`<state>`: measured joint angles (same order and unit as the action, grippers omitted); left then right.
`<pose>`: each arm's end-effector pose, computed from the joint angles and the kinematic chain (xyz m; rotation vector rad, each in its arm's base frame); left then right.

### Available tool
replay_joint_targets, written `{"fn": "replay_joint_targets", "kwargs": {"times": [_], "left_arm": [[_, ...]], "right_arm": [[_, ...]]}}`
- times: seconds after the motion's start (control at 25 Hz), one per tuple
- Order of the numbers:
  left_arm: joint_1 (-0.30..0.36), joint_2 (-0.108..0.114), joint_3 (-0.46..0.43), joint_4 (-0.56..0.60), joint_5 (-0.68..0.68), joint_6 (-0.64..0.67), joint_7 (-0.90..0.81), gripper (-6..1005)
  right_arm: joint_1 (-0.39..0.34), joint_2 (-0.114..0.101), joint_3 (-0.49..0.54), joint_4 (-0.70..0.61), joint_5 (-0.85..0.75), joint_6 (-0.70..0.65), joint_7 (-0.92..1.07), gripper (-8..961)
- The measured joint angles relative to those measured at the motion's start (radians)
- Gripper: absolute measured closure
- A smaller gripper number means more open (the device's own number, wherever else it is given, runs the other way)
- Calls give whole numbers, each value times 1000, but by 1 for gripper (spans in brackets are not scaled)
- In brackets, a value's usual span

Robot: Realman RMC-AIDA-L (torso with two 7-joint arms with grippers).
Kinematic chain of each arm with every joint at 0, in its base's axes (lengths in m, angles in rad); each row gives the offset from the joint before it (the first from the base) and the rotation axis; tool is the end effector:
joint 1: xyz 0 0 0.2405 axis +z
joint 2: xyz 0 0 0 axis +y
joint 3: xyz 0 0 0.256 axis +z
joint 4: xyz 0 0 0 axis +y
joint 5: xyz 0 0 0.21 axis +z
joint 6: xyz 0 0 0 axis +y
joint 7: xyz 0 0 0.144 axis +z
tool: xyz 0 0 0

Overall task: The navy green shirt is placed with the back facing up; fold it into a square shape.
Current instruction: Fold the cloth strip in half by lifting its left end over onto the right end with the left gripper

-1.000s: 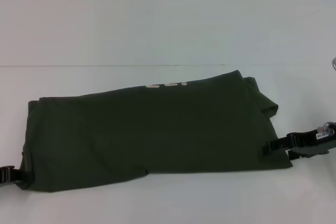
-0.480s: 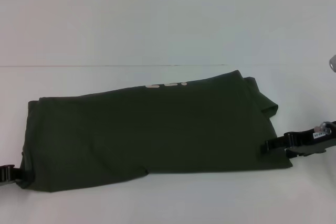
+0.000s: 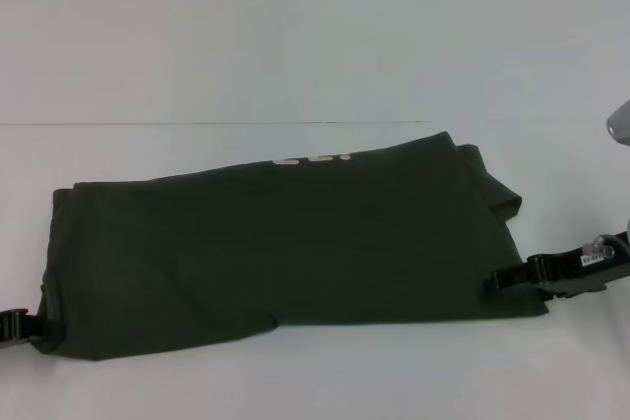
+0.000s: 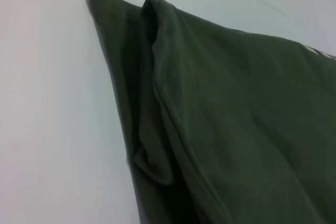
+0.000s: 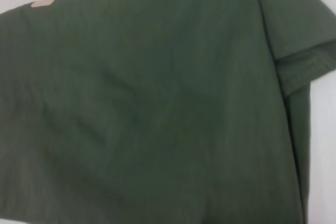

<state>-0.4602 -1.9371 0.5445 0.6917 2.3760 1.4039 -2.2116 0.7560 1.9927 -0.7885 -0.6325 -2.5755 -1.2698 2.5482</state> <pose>-0.3689 0.3175 0.0695 -2.0764 -1.7419 -0.3057 0.2841 0.3937 0.0122 -2.1668 1.7189 -0.0412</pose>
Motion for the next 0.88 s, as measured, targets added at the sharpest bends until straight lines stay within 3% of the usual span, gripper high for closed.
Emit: {"fn": "replay_joint_targets", "kwargs": {"times": [0.2, 0.6, 0.88], "left_arm": [[0, 0, 0, 0, 0, 0, 0, 961], [-4, 0, -1, 0, -1, 0, -2, 960], [-5, 1, -2, 0, -2, 0, -3, 960]], "right_arm": [[1, 2, -9, -6, 0, -5, 16, 51], [-3, 3, -38, -8, 0, -1, 12, 247], [-3, 3, -38, -13, 0, -6, 13, 497]]}}
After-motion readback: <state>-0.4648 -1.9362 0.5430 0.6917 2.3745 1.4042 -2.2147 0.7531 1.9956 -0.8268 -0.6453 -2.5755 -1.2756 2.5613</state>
